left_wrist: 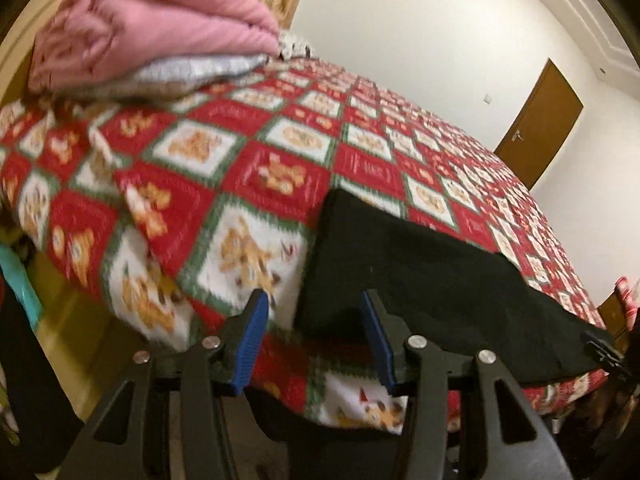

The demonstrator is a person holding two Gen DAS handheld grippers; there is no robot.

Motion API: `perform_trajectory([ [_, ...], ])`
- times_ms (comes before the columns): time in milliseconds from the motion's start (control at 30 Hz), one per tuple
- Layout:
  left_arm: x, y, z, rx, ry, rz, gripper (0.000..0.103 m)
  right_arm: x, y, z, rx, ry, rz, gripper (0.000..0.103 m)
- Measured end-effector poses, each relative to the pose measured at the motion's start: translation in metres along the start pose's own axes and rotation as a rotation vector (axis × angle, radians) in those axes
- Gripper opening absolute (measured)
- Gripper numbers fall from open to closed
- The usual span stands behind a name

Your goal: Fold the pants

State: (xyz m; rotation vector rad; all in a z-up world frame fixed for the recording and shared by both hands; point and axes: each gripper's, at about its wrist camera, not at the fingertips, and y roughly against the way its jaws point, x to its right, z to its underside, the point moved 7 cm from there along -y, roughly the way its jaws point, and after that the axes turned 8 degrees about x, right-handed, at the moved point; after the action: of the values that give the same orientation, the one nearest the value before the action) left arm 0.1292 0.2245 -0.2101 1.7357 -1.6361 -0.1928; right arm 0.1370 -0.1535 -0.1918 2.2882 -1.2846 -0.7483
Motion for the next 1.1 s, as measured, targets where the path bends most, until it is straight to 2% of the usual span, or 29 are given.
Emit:
perform_trajectory([
  [100,0.006,-0.002,0.008,-0.021,0.052,0.055,0.051,0.004,0.001,0.001,0.002,-0.024,0.004,0.068],
  [300,0.016,0.001,0.004,-0.005,0.035,0.042,0.051,0.009,0.003,0.004,0.003,-0.035,0.015,0.068],
  [400,0.015,-0.003,0.005,-0.020,0.002,-0.006,0.051,0.007,0.000,0.005,-0.003,-0.035,0.008,0.068],
  [500,0.014,-0.016,0.009,-0.031,-0.130,-0.137,0.051,0.006,-0.004,0.010,-0.022,-0.019,0.013,0.068],
  [633,0.012,-0.018,0.009,-0.037,-0.151,-0.145,0.051,0.013,-0.009,0.013,-0.034,-0.011,0.052,0.068],
  [767,0.019,0.001,-0.003,0.024,-0.167,-0.149,0.053,0.026,-0.013,0.016,-0.048,0.054,0.180,0.068],
  [933,0.049,0.018,-0.022,0.090,-0.176,-0.078,0.065,0.037,-0.013,0.016,-0.056,0.061,0.218,0.068],
  [1100,0.096,-0.001,-0.021,0.056,-0.254,0.017,0.065,0.049,-0.017,0.021,-0.076,0.070,0.273,0.068],
])
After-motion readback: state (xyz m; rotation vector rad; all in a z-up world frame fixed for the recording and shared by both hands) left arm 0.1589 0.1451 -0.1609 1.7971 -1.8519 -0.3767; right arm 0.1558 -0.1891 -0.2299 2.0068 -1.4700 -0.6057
